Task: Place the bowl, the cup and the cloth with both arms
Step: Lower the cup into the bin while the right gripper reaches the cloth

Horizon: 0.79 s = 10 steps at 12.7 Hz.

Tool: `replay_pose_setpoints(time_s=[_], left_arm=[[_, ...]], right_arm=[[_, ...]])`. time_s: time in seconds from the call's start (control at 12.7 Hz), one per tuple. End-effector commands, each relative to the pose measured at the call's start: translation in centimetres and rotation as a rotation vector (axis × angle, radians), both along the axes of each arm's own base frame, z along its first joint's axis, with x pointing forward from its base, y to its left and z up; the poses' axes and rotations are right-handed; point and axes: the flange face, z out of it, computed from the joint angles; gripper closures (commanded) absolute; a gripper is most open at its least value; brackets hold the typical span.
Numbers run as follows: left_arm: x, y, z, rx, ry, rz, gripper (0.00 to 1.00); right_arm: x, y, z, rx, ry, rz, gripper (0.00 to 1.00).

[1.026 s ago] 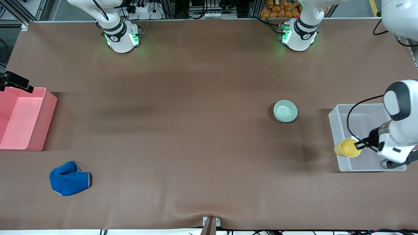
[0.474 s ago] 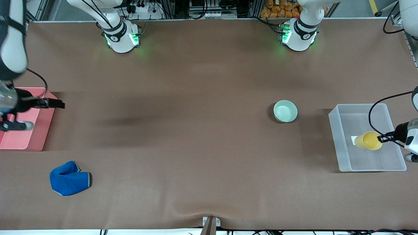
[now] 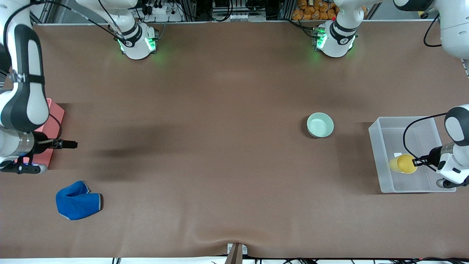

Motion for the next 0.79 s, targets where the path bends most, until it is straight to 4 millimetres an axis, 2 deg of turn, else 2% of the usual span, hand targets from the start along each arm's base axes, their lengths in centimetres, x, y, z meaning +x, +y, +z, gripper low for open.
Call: replay_pose_setpoints(time_s=[0.0,0.16,0.32,0.47,0.71], left_arm=[[0.2,1.5,-0.8,0.012,-0.018,-0.017,1.0],[0.1,1.7,-1.8,0.005,-0.008,-0.011,1.0],[0.5,1.8,-1.6,0.007,-0.037,-0.01,1.0],[0.7,1.8,-1.8,0.012,-0.057,-0.011,1.0],[1.0,1.6,-2.6,0.01,-0.067,-0.012,1.0]], right_arm=[[1.4,-1.7,-1.2,0.004,-0.06,0.128,0.0],[2.1,-3.2,-2.1,-0.016,-0.097,0.232,0.0],[2.7,-4.0,-2.6,-0.044,-0.131,0.384,0.0],[2.7,-5.2,-3.5,-0.031,-0.131,0.444,0.0],[4.0,-5.4,-4.6,-0.057,-0.19,0.57,0.0]])
